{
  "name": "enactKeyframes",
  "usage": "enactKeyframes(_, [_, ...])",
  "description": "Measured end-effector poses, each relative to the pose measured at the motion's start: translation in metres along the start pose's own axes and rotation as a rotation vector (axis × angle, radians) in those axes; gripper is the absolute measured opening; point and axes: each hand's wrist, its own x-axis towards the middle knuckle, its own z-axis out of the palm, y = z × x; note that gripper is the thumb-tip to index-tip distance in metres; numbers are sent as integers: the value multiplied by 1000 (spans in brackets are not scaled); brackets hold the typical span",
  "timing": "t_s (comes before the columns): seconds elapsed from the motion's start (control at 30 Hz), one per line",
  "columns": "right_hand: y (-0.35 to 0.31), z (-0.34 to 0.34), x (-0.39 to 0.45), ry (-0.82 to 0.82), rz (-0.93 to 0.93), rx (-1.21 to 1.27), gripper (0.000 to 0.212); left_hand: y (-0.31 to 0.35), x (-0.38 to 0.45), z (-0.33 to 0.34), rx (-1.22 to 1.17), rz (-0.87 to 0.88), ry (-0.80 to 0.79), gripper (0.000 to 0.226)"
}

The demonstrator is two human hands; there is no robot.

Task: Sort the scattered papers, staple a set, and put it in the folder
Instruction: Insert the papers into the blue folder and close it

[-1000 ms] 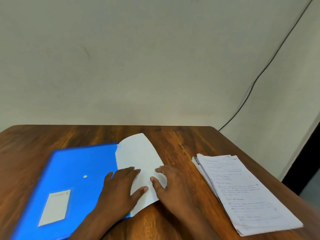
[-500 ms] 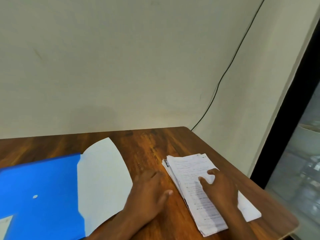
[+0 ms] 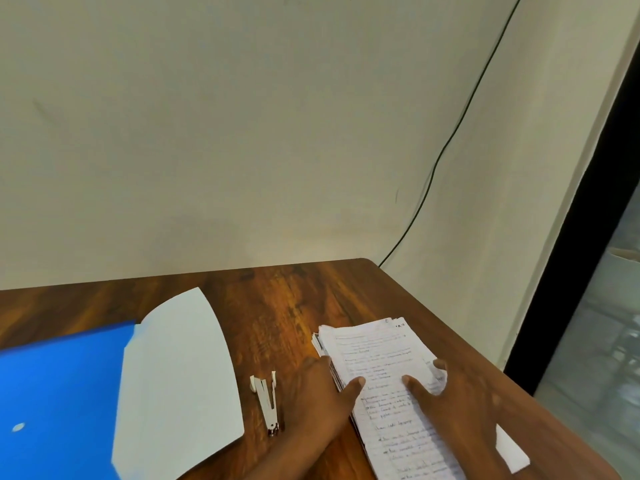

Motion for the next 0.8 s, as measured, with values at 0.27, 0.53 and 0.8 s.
enactKeyframes(0.27, [3, 8, 4, 46, 18, 60, 55, 0, -2, 5, 99, 76, 107, 52])
enactKeyframes(0.53, [0, 7, 1, 47, -3, 31, 51, -9, 5, 8, 13, 78, 130, 22])
enactKeyframes(0.8, [-3, 7, 0, 59, 14, 23, 47, -18, 12, 15, -65, 53, 145, 13])
